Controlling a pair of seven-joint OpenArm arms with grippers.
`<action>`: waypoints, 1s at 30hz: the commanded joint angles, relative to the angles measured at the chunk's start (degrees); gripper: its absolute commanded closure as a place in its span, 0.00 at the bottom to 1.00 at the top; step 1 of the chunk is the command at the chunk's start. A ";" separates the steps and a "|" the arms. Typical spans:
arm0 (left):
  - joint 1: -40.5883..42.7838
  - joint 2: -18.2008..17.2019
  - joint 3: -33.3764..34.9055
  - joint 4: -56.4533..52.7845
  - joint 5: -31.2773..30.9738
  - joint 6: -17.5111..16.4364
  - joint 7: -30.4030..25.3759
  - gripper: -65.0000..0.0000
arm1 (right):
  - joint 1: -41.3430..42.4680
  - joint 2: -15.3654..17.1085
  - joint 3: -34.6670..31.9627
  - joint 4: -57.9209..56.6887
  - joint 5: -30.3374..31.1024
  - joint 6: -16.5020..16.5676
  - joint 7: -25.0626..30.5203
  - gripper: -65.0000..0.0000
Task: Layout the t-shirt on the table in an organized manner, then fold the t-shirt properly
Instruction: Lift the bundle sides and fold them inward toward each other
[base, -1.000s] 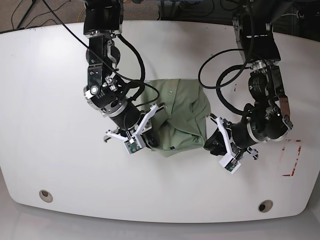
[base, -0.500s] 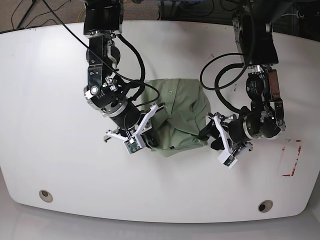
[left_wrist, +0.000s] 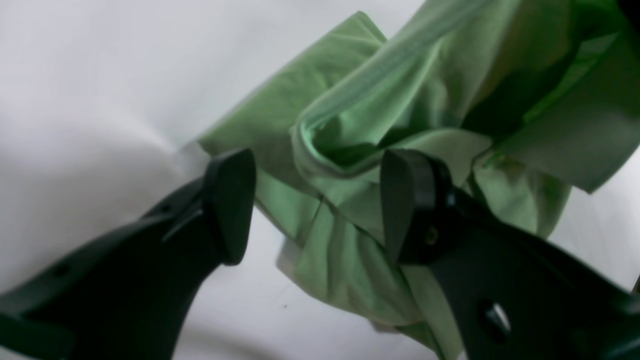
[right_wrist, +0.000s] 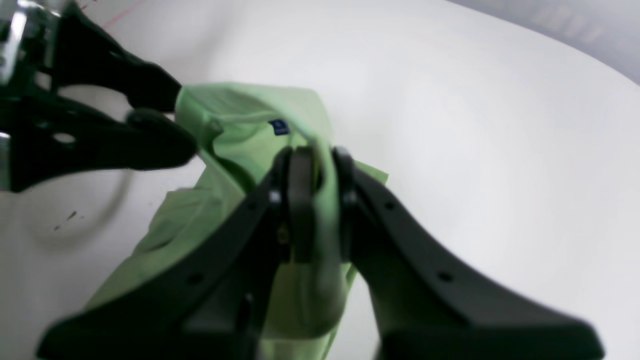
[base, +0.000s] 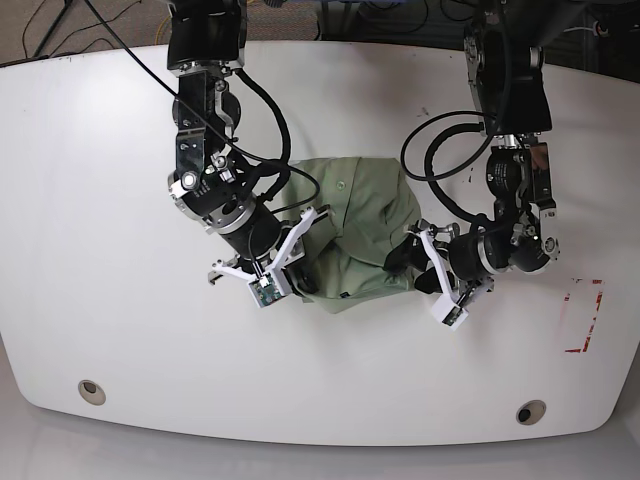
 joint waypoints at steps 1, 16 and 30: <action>-1.61 -0.30 -0.02 -1.29 -1.03 -0.06 -3.01 0.43 | 1.18 -0.09 0.02 1.32 0.58 0.18 1.82 0.92; -4.24 -0.30 6.22 -7.35 -1.29 -0.06 -8.02 0.47 | 1.18 -0.18 0.02 1.32 0.58 2.90 1.82 0.92; -4.51 -0.47 6.31 -5.86 -1.38 -0.06 -7.93 0.95 | 1.18 -0.18 0.19 1.32 0.58 2.90 1.82 0.92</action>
